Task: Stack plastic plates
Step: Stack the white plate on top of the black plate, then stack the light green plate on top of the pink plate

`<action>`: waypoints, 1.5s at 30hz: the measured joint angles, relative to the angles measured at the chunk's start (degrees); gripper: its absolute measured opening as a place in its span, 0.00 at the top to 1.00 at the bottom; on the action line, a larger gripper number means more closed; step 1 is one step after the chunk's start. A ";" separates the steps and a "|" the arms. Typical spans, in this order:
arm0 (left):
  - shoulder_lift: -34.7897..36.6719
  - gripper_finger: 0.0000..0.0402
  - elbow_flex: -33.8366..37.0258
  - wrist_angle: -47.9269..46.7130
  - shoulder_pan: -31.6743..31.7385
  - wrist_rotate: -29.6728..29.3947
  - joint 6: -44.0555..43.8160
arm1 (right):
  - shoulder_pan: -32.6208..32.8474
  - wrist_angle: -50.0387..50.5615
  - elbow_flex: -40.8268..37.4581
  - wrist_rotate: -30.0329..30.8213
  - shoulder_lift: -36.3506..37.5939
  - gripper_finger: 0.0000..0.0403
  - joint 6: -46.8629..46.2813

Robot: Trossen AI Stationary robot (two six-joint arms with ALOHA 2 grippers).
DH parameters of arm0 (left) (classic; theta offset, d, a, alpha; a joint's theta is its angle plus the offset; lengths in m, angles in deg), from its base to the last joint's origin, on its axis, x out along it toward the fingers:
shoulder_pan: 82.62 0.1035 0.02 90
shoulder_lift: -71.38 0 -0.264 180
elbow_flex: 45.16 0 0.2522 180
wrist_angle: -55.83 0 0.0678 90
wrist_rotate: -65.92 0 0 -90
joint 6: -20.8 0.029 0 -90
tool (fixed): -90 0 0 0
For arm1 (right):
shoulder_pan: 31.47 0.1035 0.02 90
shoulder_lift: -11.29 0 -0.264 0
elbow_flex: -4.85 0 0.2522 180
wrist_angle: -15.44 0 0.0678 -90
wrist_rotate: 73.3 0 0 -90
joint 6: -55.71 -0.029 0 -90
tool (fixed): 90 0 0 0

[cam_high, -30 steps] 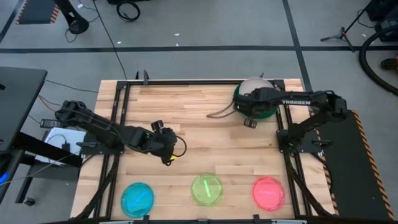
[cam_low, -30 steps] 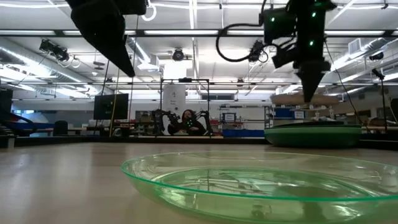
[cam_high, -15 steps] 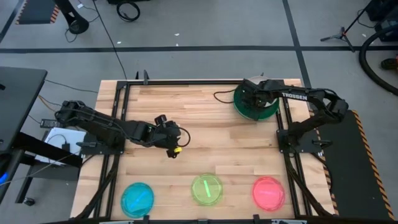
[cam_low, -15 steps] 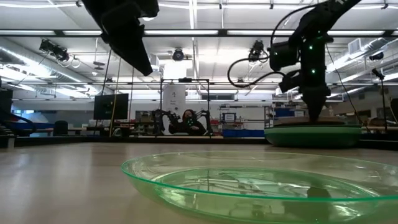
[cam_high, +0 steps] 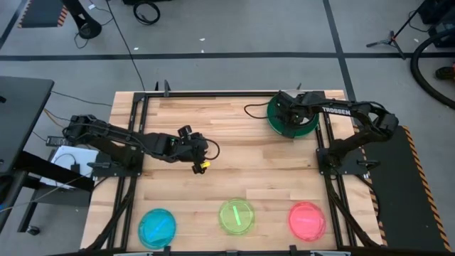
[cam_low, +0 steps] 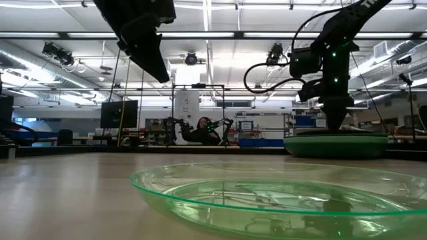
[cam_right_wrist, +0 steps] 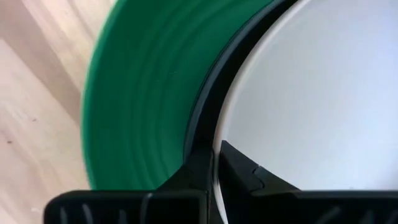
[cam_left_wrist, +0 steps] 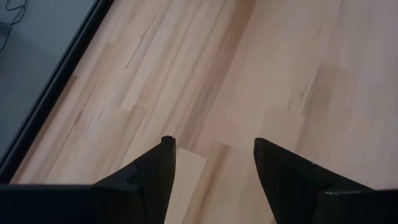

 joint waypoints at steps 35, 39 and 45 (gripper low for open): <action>2.03 0.45 0.04 -0.78 0.17 1.62 0.85 | 18.77 17.17 15.41 7.86 0.02 0.72 -16.68; 2.03 0.45 0.04 -1.26 -0.41 1.75 0.83 | 18.32 18.05 15.41 5.83 0.02 0.72 -20.02; 2.34 0.45 4.99 2.75 -2.72 2.69 -0.56 | 28.13 19.80 15.41 3.91 0.02 0.74 -32.17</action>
